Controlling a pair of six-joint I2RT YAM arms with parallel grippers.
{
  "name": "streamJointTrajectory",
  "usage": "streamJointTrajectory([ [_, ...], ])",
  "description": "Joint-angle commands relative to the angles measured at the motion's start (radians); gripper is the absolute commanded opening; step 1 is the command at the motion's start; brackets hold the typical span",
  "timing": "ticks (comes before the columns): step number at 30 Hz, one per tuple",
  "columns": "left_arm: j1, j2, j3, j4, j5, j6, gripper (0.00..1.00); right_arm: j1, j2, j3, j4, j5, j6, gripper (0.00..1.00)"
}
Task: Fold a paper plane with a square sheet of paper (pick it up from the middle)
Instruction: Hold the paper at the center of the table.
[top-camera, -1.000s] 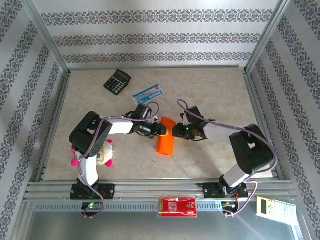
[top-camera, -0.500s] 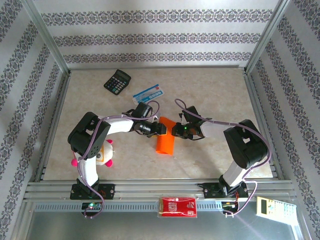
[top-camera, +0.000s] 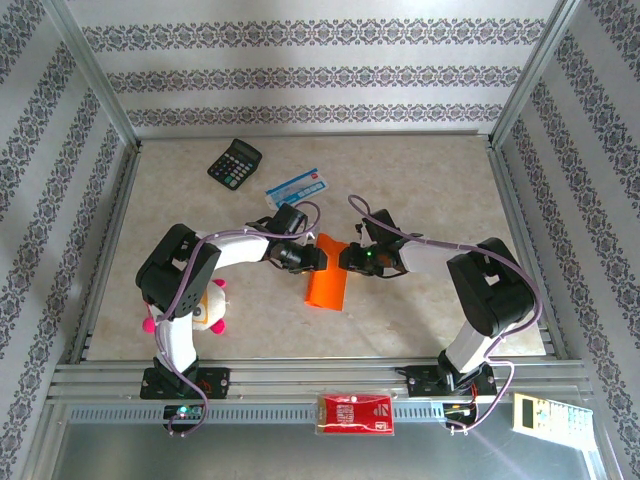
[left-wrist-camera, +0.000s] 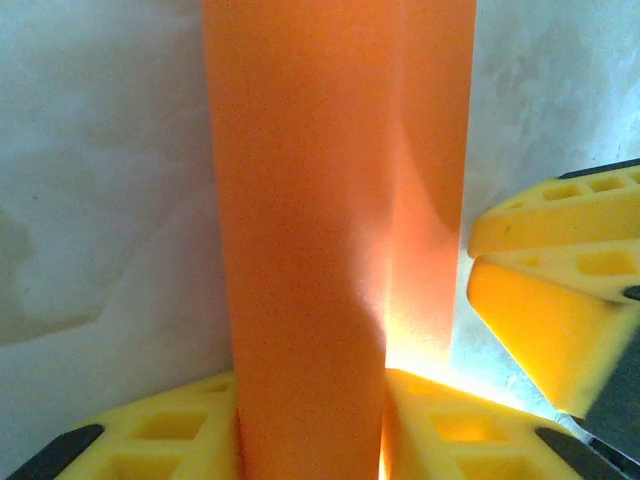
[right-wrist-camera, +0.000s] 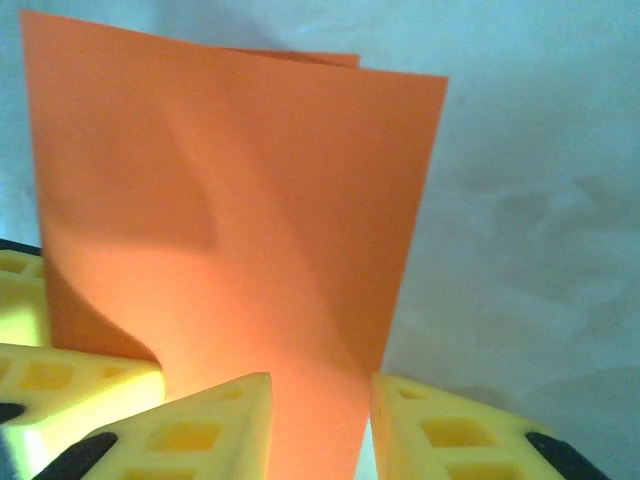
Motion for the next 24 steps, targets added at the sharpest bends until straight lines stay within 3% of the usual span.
streamJointTrajectory([
  [1,0.011,-0.02,-0.012,-0.087,-0.108,-0.003,0.38,-0.012,-0.052,0.02,0.008,-0.014,-0.036,0.33],
  [7,0.012,-0.03,-0.016,-0.077,-0.114,-0.016,0.41,-0.044,-0.074,0.009,-0.014,-0.024,-0.058,0.34],
  [11,0.012,-0.033,-0.034,-0.025,-0.06,-0.054,0.35,-0.042,-0.065,0.006,0.006,-0.074,-0.046,0.33],
  [24,0.012,-0.039,-0.072,0.039,-0.03,-0.095,0.33,0.002,0.023,0.0,0.044,-0.065,-0.002,0.19],
])
